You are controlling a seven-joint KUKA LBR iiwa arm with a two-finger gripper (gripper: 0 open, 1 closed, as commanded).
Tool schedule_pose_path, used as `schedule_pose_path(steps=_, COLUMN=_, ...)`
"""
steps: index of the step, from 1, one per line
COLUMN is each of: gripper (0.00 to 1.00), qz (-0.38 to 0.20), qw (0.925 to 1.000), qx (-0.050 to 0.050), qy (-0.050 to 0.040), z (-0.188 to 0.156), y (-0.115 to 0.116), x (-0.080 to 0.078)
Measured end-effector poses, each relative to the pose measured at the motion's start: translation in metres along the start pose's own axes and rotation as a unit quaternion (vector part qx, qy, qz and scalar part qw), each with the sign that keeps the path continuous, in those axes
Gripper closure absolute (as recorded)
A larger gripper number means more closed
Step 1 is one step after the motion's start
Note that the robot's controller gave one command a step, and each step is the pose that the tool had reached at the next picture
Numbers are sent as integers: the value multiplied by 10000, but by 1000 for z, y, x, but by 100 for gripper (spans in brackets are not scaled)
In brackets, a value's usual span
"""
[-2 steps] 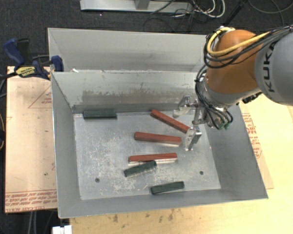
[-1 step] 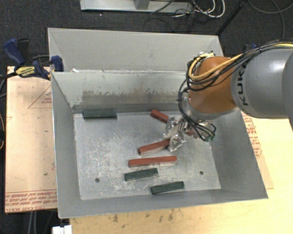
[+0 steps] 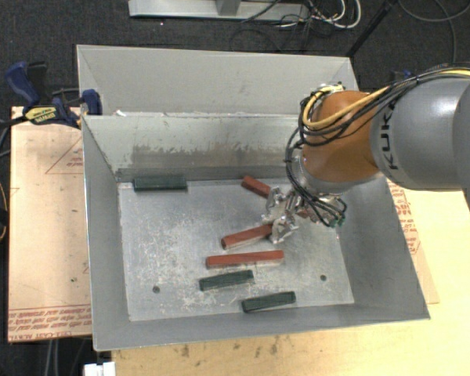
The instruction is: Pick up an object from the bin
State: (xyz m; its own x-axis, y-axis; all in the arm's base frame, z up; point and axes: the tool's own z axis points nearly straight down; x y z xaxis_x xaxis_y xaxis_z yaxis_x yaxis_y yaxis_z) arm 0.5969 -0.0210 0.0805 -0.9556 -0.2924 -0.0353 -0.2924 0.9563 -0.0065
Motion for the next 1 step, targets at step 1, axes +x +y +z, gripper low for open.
schedule_pose_path(steps=1, gripper=100, qz=74, qw=9999, qx=-24, qy=139, z=-148, y=-8, x=-13)
